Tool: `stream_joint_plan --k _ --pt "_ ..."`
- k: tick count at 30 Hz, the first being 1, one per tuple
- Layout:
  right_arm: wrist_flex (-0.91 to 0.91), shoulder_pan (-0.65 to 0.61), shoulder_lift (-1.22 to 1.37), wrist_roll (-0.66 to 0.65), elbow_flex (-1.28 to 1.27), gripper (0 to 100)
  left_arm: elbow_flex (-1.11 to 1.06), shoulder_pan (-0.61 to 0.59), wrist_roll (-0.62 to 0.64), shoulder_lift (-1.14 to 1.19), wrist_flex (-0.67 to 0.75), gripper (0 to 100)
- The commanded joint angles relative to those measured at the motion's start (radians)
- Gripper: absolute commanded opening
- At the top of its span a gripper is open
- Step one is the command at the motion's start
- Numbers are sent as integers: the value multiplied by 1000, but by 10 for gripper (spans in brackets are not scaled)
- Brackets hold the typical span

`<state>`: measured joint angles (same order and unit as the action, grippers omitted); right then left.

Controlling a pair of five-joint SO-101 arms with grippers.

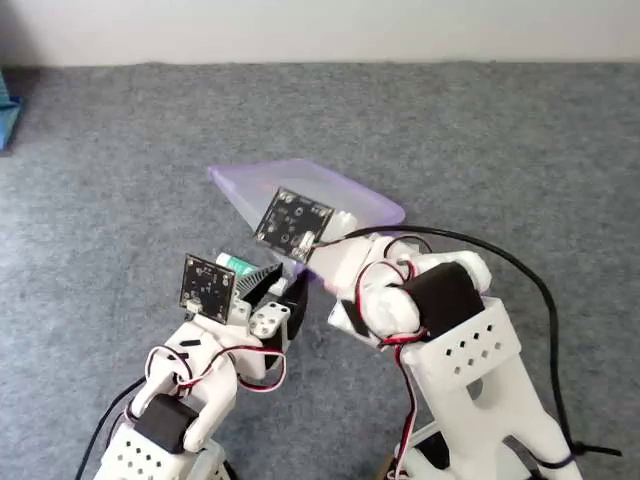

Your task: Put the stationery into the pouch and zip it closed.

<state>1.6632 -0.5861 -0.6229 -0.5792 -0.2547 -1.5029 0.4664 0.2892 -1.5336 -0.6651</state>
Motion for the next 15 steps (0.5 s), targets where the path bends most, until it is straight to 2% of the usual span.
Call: stream_joint_plan --k 1,9,15 --pt "28 -48 -21 11 55 9 5 23 8 -3 25 111" --pt "28 -51 -30 11 57 9 -58 18 6 -9 25 22" --pt "28 -50 -31 11 57 9 -64 17 6 -9 21 14"
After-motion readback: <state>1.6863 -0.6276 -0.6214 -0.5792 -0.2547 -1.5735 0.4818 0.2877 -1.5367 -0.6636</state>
